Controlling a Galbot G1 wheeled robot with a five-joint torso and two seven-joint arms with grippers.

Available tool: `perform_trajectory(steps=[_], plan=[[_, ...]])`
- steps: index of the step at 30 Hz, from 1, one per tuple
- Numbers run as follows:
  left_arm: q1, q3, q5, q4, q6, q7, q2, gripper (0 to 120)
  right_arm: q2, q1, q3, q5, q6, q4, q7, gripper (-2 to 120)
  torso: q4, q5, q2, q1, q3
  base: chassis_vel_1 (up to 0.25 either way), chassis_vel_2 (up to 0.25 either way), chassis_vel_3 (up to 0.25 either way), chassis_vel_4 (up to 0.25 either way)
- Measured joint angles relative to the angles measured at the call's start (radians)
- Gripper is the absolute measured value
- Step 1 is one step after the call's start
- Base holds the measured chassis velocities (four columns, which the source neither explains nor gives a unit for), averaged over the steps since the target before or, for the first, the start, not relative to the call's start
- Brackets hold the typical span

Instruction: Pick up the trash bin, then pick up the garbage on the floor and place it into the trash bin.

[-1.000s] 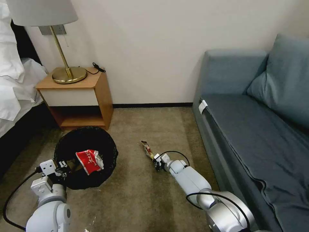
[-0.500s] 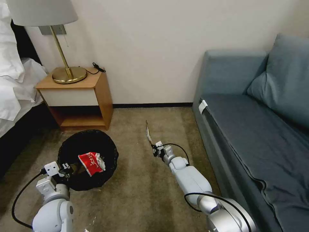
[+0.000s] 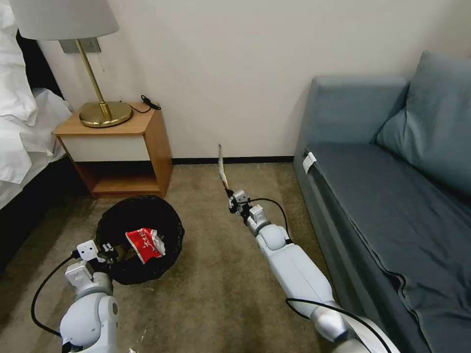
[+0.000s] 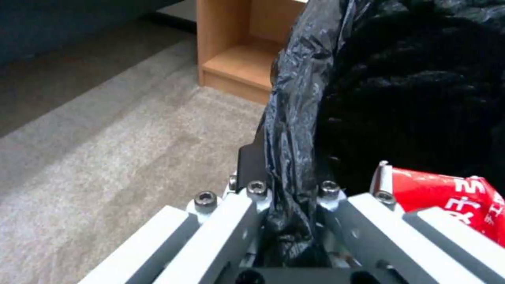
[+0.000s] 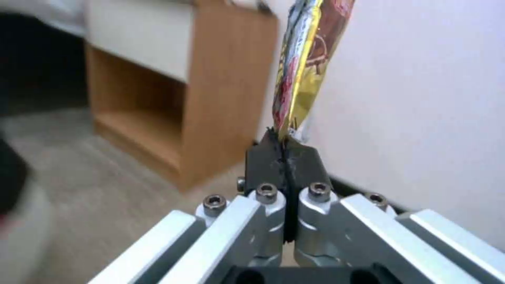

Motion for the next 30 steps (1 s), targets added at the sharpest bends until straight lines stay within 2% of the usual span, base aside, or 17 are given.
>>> perform_trajectory(steps=[2,5,8,14,21,23,30], plan=[[-0.010,0.001,-0.001,0.008,0.002,0.000,0.003,1,-0.034,-0.015,-0.068,0.030,-0.030,0.115,0.025,0,0.0001,0.0000,0.000,0.000,0.000,0.000,0.000,0.000,0.000],[-0.014,0.002,-0.003,0.012,0.005,-0.002,0.005,1,-0.054,-0.021,-0.104,0.052,-0.055,0.175,0.040,0,0.0001,0.0000,0.000,0.000,0.000,0.000,0.000,0.000,0.000],[-0.019,0.007,-0.010,0.016,0.017,-0.015,0.006,1,-0.123,-0.028,-0.206,0.137,-0.138,0.313,0.078,0,0.0001,0.0000,0.000,0.000,0.000,0.000,0.000,0.000,0.000],[-0.025,0.020,-0.018,0.017,0.033,-0.042,0.005,1,-0.195,0.003,-0.313,0.233,-0.216,0.423,0.117,0,0.0000,0.0000,0.000,0.000,0.000,0.000,0.000,0.000,0.000],[-0.038,0.031,-0.021,0.017,0.047,-0.063,-0.003,1,-0.228,0.072,-0.460,0.310,-0.258,0.476,0.166,0,-0.0001,-0.0001,0.000,0.000,0.000,0.000,0.000,0.000,0.000],[-0.040,0.031,-0.020,0.017,0.048,-0.066,-0.008,1,-0.216,0.114,-0.545,0.336,-0.264,0.465,0.186,0,0.0001,0.0000,0.000,0.000,0.000,0.000,0.000,0.000,0.000],[-0.041,0.025,-0.019,0.017,0.048,-0.068,-0.013,1,-0.179,0.151,-0.642,0.355,-0.268,0.414,0.204,0,0.0001,-0.0001,0.000,0.000,0.000,0.000,0.000,0.000,0.000]])
